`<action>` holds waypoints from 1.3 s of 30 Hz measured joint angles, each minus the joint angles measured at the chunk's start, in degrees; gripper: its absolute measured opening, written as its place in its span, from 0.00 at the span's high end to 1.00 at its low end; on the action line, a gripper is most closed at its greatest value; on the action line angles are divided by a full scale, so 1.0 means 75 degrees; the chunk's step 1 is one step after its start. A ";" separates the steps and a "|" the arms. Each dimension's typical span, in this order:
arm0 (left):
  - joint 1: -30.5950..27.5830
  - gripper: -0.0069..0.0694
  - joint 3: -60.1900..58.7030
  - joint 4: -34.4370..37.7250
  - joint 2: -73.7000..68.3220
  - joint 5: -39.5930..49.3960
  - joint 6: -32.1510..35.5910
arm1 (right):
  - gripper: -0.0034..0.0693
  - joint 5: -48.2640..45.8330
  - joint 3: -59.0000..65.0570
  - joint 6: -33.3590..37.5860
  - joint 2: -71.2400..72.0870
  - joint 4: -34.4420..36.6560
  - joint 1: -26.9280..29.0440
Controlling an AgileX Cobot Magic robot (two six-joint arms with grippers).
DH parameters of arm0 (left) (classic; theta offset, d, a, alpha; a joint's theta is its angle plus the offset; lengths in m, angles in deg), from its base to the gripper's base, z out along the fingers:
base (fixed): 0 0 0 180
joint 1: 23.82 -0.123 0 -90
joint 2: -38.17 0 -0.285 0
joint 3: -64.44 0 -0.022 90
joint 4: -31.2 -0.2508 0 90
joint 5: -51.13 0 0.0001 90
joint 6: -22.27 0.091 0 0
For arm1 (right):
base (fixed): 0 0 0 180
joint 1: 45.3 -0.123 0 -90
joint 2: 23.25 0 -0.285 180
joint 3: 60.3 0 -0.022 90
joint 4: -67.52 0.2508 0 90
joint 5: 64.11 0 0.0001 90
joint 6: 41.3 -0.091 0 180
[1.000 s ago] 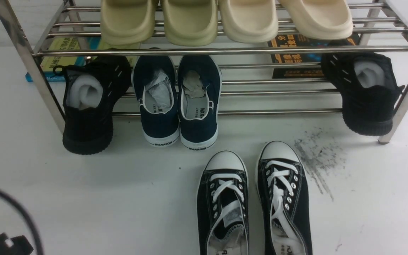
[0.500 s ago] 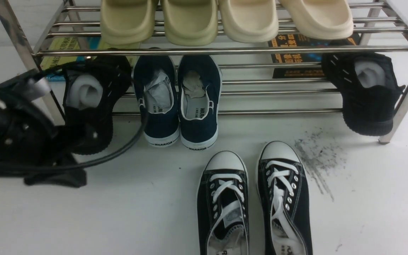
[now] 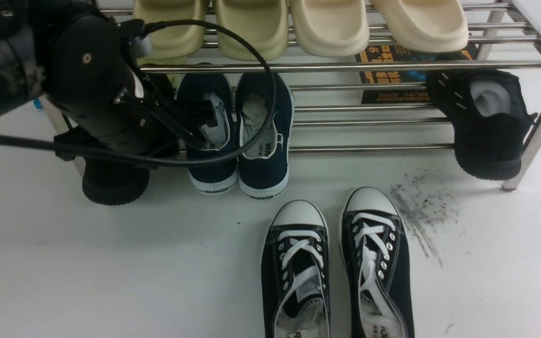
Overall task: Take the shoes off the shelf with your hand on the white table.
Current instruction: 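Grasp the leftmost shoe on the bottom shelf of the shoe rack with the left gripper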
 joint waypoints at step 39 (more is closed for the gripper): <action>0.0006 0.43 0.0550 -0.1720 -0.2135 -0.1532 -0.0508 | 0.63 0.0000 0.0000 0.0000 0.0000 0.0000 0.0000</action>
